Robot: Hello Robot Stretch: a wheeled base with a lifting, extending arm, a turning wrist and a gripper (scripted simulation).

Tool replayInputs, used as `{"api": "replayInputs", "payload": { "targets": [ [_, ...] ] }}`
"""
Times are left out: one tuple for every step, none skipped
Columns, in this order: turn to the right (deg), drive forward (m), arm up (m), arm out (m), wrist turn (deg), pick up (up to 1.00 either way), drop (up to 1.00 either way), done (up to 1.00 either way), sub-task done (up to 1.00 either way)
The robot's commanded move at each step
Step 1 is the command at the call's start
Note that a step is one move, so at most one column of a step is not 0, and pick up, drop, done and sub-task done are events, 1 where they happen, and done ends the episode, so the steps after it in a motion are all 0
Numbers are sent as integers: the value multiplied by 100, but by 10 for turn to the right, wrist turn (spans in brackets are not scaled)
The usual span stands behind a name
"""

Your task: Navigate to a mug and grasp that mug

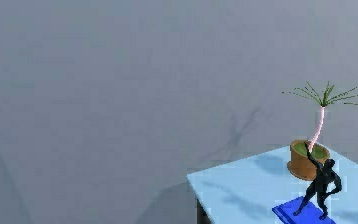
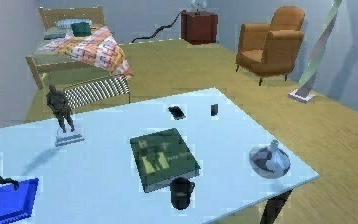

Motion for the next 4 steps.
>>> {"api": "replayInputs", "payload": {
  "targets": [
    [0,0,22,0,0,0,0,0,0],
    [0,0,0,18,0,0,0,0,0],
    [0,0,0,0,450,0,0,0,0],
    [0,0,0,0,450,0,0,0,0]
  ]
}}
